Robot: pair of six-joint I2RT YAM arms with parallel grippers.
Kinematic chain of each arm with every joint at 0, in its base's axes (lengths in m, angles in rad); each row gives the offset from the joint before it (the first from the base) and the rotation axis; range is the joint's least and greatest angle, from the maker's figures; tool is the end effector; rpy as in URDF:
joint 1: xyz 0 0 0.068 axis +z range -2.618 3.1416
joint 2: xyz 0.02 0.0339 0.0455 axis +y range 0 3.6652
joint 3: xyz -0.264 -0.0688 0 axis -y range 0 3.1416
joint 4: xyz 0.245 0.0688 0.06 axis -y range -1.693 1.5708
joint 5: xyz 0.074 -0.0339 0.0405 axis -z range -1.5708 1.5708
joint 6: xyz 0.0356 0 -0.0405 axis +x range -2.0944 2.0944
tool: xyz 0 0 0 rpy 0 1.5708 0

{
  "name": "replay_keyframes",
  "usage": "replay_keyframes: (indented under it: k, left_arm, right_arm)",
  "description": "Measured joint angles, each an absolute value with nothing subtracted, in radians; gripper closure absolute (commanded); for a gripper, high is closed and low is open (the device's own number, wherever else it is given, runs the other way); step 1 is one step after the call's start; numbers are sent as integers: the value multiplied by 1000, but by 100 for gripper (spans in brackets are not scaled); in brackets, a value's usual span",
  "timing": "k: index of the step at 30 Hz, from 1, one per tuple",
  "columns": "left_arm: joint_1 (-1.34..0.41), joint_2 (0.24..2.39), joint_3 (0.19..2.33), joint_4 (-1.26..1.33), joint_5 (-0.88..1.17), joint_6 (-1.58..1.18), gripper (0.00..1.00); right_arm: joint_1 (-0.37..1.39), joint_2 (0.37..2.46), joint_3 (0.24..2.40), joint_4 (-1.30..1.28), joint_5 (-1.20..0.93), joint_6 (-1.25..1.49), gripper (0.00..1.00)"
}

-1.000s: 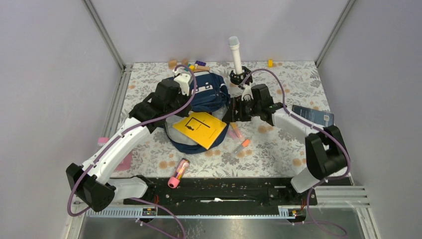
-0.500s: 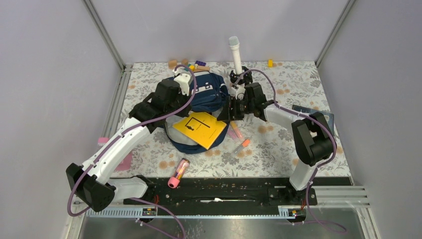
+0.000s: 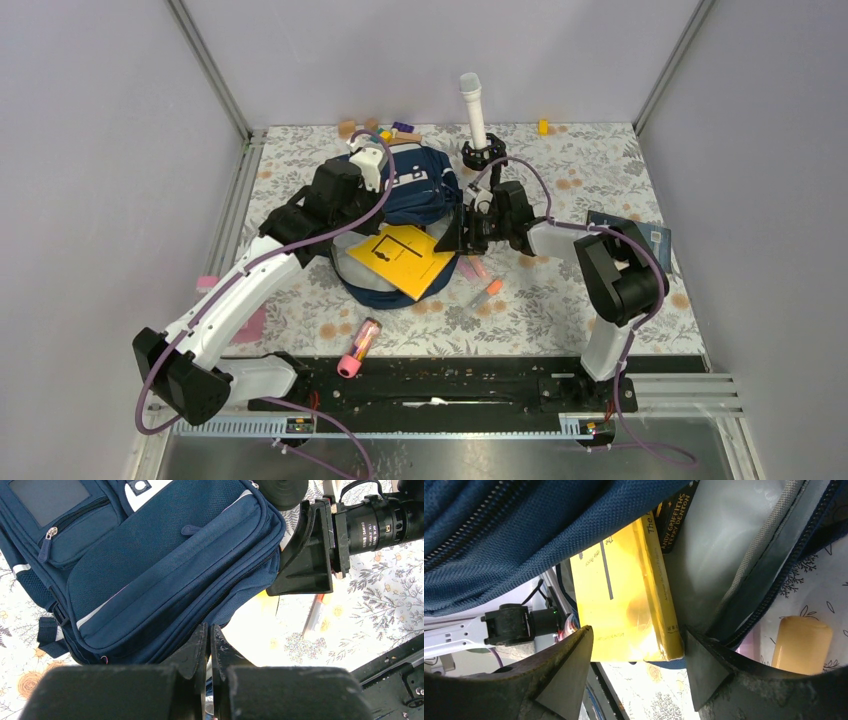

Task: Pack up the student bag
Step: Place the book in the student bag.

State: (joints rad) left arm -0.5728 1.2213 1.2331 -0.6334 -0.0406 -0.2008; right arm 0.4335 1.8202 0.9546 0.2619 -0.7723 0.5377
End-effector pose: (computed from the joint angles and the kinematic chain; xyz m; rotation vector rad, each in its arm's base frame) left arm 0.2218 -0.1413 0.3606 0.3876 2.1849 -0.3883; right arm 0.3268 0.1786 0.1652 -0.3645 2.2841 1.3678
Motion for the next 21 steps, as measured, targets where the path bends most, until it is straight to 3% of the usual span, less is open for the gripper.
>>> replay_keyframes:
  k: [6,13,21]
  left_arm:
    - [-573,1222,1233,-633,-41,-204,100]
    - [-573,1221,1233,-633,-44,-204,100]
    - [-573,1221,1233,-633,-46,-204,100]
  right_arm:
    - [434,1850,950,319,-783,587,36]
    - [434,1901,947,388,-807,644,53]
    - [434,1901,870,560,-841,792,85]
